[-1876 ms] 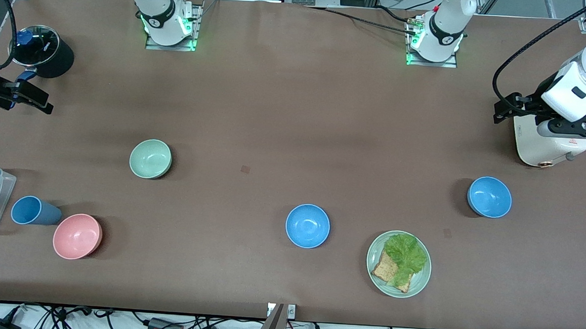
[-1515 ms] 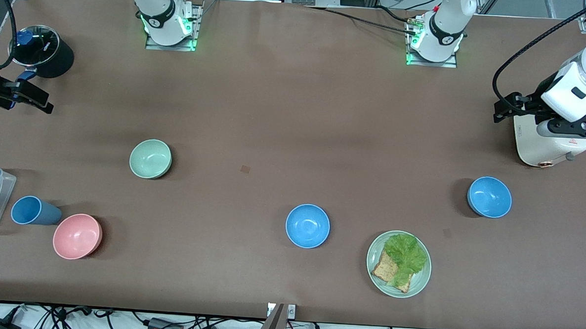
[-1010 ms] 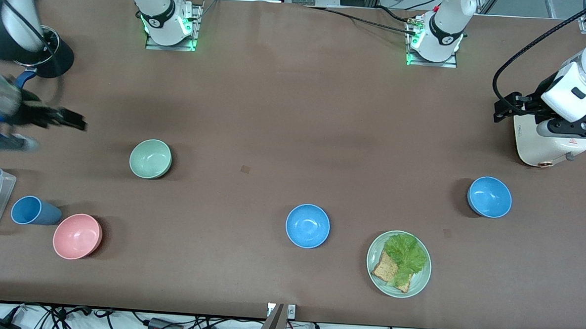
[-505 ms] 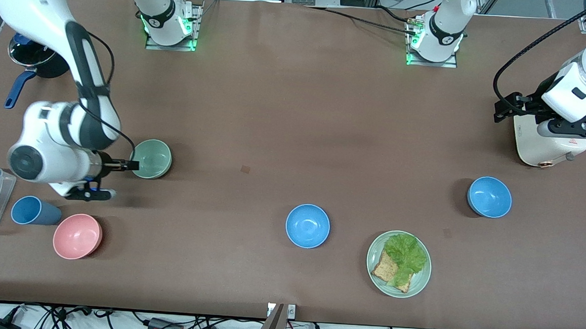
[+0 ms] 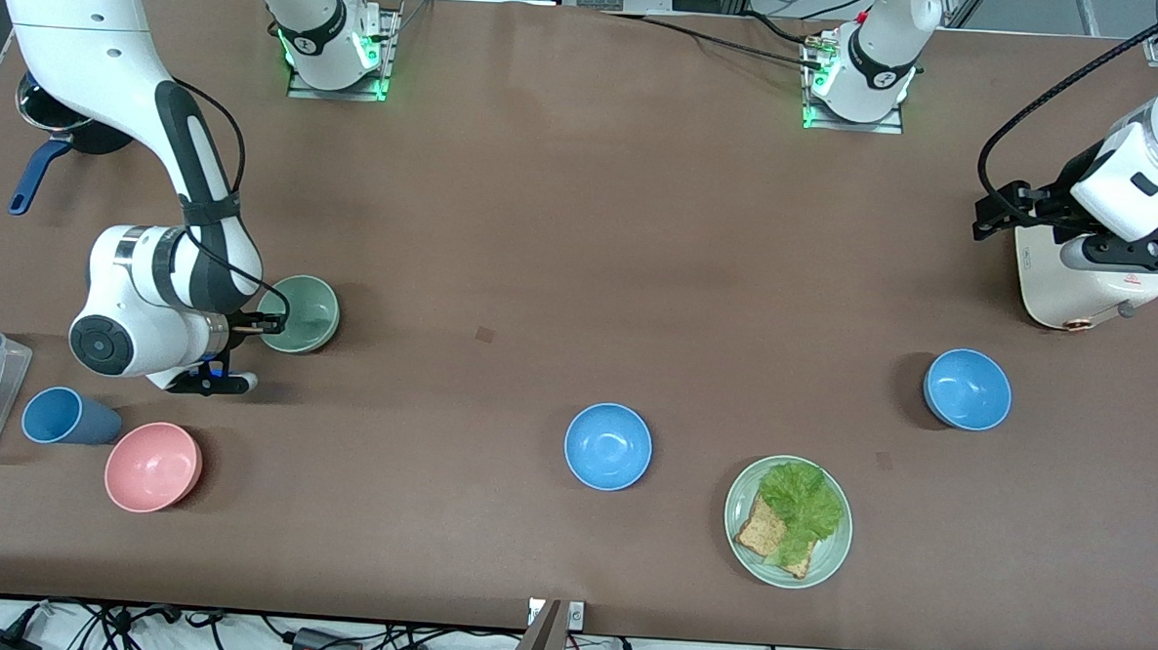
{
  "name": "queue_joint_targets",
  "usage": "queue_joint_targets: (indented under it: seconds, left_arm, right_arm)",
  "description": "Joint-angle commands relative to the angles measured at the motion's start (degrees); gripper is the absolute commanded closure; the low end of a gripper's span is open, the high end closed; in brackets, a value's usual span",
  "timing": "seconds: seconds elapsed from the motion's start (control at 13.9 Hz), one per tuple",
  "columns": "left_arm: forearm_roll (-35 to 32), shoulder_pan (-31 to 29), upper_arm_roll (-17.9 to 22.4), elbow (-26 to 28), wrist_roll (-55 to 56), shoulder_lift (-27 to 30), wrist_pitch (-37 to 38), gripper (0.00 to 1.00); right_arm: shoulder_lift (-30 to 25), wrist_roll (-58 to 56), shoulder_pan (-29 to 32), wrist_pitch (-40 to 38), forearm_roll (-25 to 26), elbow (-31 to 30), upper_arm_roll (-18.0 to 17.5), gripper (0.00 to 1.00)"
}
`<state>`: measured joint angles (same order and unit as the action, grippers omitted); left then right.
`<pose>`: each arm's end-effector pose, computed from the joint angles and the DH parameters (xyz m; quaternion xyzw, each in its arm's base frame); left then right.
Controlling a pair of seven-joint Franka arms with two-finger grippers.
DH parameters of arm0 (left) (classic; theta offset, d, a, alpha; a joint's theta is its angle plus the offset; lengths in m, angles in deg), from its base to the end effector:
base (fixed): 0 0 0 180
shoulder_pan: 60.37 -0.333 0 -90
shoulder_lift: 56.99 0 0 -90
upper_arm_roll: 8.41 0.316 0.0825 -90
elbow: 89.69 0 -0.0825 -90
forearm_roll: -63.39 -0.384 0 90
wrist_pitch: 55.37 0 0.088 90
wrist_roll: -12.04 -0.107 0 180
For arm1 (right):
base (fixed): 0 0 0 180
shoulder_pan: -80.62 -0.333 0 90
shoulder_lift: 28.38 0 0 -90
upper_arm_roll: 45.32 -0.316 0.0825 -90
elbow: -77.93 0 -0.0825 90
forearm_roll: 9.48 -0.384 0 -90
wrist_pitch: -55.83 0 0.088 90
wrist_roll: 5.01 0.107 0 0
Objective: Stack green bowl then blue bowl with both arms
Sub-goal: 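Grasp the green bowl rim with the right gripper and lift it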
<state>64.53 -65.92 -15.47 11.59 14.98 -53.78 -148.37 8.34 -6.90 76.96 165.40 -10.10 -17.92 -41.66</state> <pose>0.5345 -0.0176 0.5663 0.9989 0.0137 -0.0447 0.0047 0.6330 0.0039 0.2058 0.9798 0.0158 -0.1989 0.0120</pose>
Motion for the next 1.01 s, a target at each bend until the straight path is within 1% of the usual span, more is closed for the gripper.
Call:
queue_joint_targets:
  seconds: [0.0,0.14,0.22,0.36,0.51,0.65,0.72,0.79,0.94]
  left_arm:
    - [1.15,-0.61,0.03,-1.08,-0.65,-0.31,1.34,0.0]
    - [1.24,-0.61,0.03,-1.26,-0.65,-0.39,1.42,0.0]
    - [1.24,-1.04,0.03,-1.26,-0.65,-0.39,1.42,0.0]
    - [1.24,-1.4,0.03,-1.35,-0.65,-0.39,1.42,0.0]
    - [1.24,-1.57,0.03,-1.17,-0.74,-0.48,1.51,0.0]
    - [1.24,-1.49,0.03,-1.26,-0.65,-0.48,1.43,0.0]
    - [1.24,-1.57,0.03,-1.43,-0.74,-0.48,1.42,0.0]
    - [1.24,-1.66,0.03,-1.35,-0.74,-0.48,1.42,0.0]
    - [1.24,-1.57,0.03,-1.35,-0.65,-0.48,1.42,0.0]
  right_arm:
    - [-0.95,-0.83,0.23,-0.77,-0.26,-0.48,-0.06,1.0]
    - [-1.03,-0.4,-0.2,-0.85,-0.52,-0.22,-0.23,1.0]
    - [-1.3,-0.14,-0.73,-0.94,-1.22,0.74,-1.28,1.0]
    - [-1.47,-0.58,-2.83,-3.03,-1.4,4.69,-3.12,1.0]
    - [-0.95,0.3,-7.04,-6.9,-2.28,10.39,-5.41,1.0]
    - [-0.34,6.25,-12.75,-6.57,-4.21,10.77,-5.68,1.0]
    - [0.36,7.67,-15.3,-6.39,-4.39,11.12,-5.85,1.0]
    - [0.72,8.99,-17.85,-5.69,-6.31,11.12,-5.86,1.0]
    - [1.6,11.8,-22.07,-2.54,-12.01,11.12,-5.86,1.0]
